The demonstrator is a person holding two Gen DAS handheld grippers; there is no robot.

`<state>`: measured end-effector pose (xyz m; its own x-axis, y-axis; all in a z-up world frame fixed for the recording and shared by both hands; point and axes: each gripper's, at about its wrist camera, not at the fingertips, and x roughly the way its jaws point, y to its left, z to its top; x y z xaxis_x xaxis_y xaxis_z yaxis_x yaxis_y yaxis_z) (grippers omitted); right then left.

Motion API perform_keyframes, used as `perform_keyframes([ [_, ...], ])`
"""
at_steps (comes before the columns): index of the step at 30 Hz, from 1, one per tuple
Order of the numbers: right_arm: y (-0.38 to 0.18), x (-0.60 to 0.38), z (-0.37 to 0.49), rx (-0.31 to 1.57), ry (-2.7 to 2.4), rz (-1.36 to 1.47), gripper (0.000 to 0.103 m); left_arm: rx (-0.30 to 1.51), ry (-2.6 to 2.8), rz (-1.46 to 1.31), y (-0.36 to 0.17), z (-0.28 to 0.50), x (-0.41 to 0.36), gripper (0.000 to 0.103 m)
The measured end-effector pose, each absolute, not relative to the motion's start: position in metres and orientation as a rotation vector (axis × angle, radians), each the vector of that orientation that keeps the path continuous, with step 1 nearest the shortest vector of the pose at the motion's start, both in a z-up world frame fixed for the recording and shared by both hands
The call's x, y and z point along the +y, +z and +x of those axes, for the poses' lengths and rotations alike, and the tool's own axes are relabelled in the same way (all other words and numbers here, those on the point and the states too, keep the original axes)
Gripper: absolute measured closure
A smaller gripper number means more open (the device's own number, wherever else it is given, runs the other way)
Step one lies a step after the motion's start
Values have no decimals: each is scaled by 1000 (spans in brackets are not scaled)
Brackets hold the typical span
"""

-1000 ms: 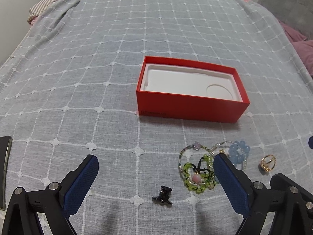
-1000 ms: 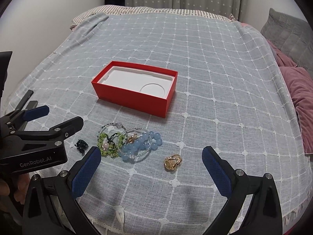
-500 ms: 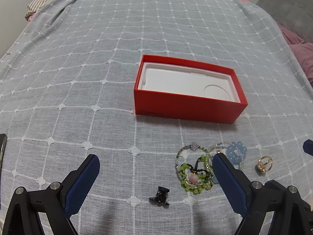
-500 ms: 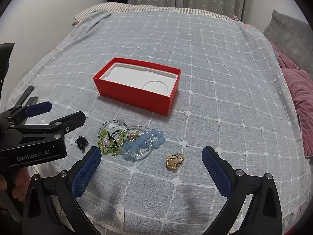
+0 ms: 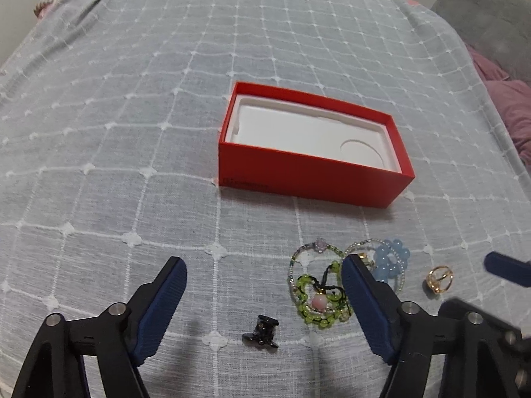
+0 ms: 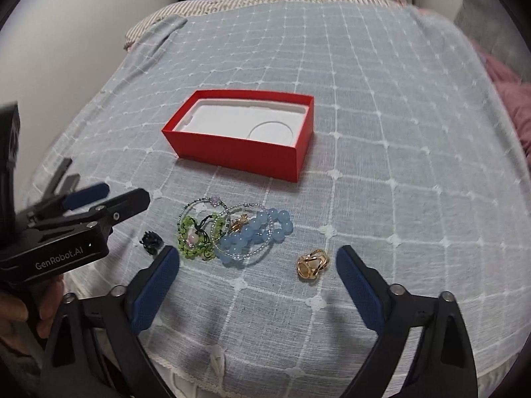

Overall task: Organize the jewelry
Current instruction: 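Grasp the thin green-beaded bracelet with the left tool while the right tool grasps the clear crystal bracelet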

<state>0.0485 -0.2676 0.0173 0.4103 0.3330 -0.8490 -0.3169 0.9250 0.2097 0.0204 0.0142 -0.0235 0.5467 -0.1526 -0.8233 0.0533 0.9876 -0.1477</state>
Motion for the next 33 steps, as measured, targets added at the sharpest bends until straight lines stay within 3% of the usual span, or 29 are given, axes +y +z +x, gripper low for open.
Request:
perform_keyframes([
  [4, 2, -285, 64, 1147, 456, 195, 39, 1028, -142, -173, -33, 27, 21, 44],
  [8, -6, -289, 72, 1165, 460, 250, 50, 1055, -185, -224, -40, 32, 21, 50],
  [13, -9, -283, 76, 1168, 487, 256, 56, 1082, -215, -236, -46, 36, 18, 51],
  [23, -31, -276, 93, 1241, 500, 308, 56, 1175, -208, -287, -71, 49, 19, 52],
  [33, -53, -279, 92, 1337, 500, 449, 67, 1218, -280, -335, -79, 54, 10, 58],
])
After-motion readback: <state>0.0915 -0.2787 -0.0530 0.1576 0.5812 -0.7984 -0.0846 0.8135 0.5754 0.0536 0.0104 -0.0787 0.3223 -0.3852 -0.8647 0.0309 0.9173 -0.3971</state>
